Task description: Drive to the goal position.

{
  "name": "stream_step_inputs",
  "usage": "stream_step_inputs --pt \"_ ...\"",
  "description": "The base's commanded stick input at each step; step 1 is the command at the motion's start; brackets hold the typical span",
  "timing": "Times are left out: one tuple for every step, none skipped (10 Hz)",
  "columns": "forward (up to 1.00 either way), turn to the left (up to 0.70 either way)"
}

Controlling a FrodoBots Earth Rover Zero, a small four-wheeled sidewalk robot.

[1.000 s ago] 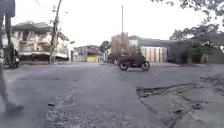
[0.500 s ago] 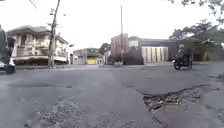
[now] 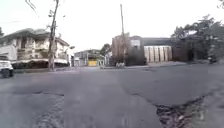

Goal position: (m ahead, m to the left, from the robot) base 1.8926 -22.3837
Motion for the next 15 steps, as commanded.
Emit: stream_step_inputs --pt "1.00 0.00" --pt "1.00 0.00" --pt "1.00 -0.07" --pt "1.00 -0.28" --pt "1.00 -0.40" --pt "1.00 -0.40" --pt "1.00 -0.40" --pt "1.00 -0.40" --pt "1.00 -0.40" --pt "1.00 -0.40" --pt "1.00 -0.40" --pt "1.00 -0.40" --pt "1.00 -0.40" --pt "1.00 -0.40" --pt "1.00 -0.40"
